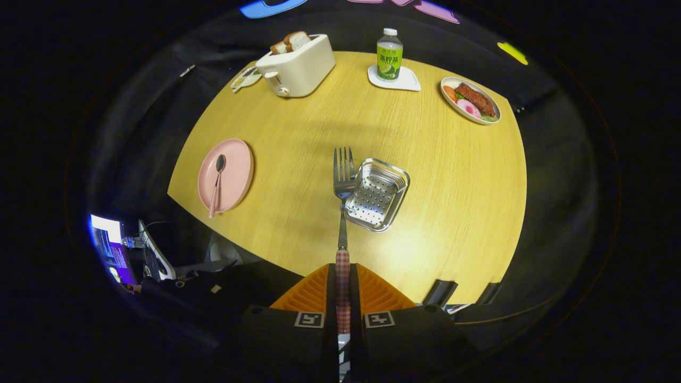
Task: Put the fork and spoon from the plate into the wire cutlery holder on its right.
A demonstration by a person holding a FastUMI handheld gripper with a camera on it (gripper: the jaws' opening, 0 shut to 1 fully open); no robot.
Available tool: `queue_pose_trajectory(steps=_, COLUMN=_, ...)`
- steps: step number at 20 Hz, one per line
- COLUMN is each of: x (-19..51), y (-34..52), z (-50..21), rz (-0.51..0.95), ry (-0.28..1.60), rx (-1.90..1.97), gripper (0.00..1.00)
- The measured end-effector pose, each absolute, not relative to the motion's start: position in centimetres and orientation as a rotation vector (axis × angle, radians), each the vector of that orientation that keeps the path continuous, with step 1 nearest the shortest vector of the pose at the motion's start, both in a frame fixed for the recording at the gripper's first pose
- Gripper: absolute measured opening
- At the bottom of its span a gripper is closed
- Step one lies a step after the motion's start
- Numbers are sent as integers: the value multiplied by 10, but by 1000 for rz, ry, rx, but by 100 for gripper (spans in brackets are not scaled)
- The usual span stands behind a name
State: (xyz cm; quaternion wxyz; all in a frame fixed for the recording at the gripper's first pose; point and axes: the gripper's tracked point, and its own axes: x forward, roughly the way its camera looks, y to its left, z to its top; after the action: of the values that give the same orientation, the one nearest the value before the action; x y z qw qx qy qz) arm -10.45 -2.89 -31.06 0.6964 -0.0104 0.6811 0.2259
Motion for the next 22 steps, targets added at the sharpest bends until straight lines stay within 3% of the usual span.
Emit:
queue_pose_trajectory(steps=10, x=-85, y=-67, z=-351, rz=508, ry=1937, rx=-234, gripper=13)
queue_pose_trajectory(steps=22, x=-63, y=-40, z=-375, rz=487, ry=2080, rx=-333, gripper=14)
